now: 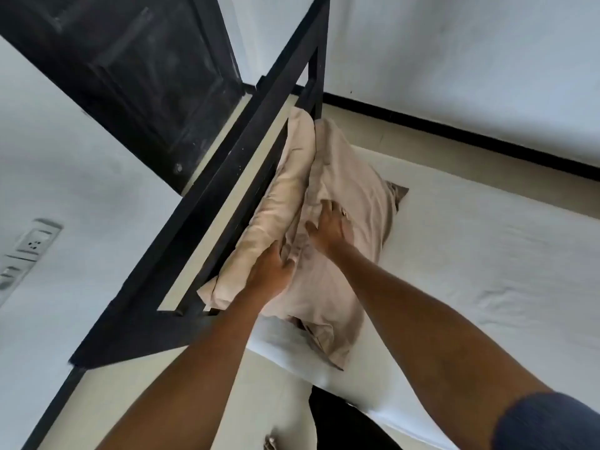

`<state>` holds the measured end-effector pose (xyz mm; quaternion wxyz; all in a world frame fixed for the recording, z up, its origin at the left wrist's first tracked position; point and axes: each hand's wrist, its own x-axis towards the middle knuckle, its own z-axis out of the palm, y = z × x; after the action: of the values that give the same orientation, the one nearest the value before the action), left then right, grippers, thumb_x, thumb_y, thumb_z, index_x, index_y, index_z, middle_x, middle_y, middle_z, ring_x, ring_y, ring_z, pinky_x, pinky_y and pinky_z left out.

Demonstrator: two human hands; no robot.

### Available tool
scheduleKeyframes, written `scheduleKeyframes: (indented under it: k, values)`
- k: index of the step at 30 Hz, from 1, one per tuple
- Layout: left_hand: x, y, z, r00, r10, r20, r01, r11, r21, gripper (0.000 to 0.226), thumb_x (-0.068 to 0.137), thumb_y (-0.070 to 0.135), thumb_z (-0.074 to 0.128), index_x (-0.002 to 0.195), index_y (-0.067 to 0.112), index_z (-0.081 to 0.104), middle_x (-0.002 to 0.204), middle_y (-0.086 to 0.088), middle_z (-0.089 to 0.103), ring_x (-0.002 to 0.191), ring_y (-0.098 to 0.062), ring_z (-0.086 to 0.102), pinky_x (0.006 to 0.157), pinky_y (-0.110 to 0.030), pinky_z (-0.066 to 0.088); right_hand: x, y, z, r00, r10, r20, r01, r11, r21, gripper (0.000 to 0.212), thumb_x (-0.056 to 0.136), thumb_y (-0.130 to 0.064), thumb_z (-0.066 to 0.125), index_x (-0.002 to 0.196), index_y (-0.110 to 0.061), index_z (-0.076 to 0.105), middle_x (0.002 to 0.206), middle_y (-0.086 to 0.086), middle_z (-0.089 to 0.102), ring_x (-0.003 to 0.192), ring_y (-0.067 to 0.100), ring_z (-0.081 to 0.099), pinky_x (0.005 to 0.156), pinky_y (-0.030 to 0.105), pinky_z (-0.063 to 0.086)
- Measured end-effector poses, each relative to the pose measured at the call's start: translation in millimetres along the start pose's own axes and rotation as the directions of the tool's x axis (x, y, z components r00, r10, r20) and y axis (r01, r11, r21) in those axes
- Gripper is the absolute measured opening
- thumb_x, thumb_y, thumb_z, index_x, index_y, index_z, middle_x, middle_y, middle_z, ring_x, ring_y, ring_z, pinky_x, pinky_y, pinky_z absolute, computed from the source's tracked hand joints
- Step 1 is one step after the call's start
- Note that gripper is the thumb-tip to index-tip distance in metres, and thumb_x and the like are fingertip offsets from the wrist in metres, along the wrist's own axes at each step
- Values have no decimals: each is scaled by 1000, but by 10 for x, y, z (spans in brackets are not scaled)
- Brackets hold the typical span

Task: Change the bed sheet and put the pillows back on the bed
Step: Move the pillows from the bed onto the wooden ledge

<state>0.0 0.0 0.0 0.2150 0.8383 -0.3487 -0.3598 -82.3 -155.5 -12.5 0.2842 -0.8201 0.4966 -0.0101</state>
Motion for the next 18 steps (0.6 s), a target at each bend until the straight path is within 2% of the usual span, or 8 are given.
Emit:
scheduleKeyframes:
  k: [2, 4, 5, 8, 11, 12, 14, 18]
  values:
    - [192, 75, 152, 1000, -19, -16, 17, 994, -109, 69, 97, 28, 61, 156, 14, 27, 152, -2, 47, 140, -23, 47, 107, -26, 42, 350, -16, 51, 998, 62, -13, -62, 998, -14, 82, 94, -54, 61, 156, -13, 27, 160, 13, 32, 145, 35, 37, 112, 50, 39]
    - [287, 146, 303, 991, -113, 67, 124, 974, -190, 84, 95, 28, 67, 160, 16, 16, 148, 13, 40, 135, -7, 42, 96, -3, 38, 669, -5, 110, 988, 146, 41, -145, 989, -31, 105, 87, -63, 68, 161, -13, 13, 169, 14, 13, 155, 37, 18, 117, 58, 32]
    - [334, 153, 373, 982, -152, 110, 170, 970, -176, 90, 91, 35, 69, 161, 18, 14, 148, 14, 40, 134, -6, 43, 95, -4, 39, 789, 15, 167, 979, 190, 71, -187, 981, -42, 117, 81, -65, 73, 162, -13, 6, 170, 15, 5, 156, 39, 11, 117, 62, 30]
    - [356, 118, 447, 946, -214, 244, 228, 973, -28, 90, 84, 50, 69, 158, 19, 30, 156, 1, 44, 140, -19, 47, 112, -31, 42, 970, 152, 339, 952, 273, 142, -262, 961, -90, 141, 68, -68, 82, 161, -12, -8, 170, 17, -8, 155, 46, 6, 110, 68, 36]
    - [430, 115, 293, 900, -240, 364, 318, 933, -169, 74, 85, 39, 74, 151, 21, 46, 148, 1, 54, 133, -13, 54, 110, -29, 45, 996, 310, 385, 930, 312, 194, -305, 950, -62, 136, 74, -43, 85, 161, -12, -15, 170, 17, -13, 153, 47, 15, 108, 60, 44]
    - [516, 87, 229, 909, -227, 350, 307, 932, -195, 71, 83, 41, 75, 147, 22, 51, 144, -1, 58, 126, -12, 59, 106, -28, 48, 990, 378, 372, 931, 310, 193, -308, 950, -43, 130, 77, -36, 83, 161, -12, -13, 170, 17, -10, 151, 47, 22, 109, 55, 45]
    - [747, 62, 66, 946, -237, 219, 255, 966, -54, 60, 87, 35, 74, 142, 18, 56, 135, -6, 65, 116, -18, 64, 97, -29, 51, 961, 520, 277, 934, 308, 181, -311, 950, -12, 122, 80, -35, 81, 162, -11, -6, 169, 18, 7, 141, 46, 39, 105, 50, 48]
    - [1357, 41, -181, 969, -232, -87, 245, 945, 216, 55, 92, 23, 63, 143, 7, 51, 133, -19, 61, 122, -39, 58, 100, -41, 49, 774, 823, 50, 934, 321, 157, -326, 945, 11, 106, 83, -43, 75, 158, -14, 7, 150, 17, 38, 124, 42, 54, 92, 49, 51]
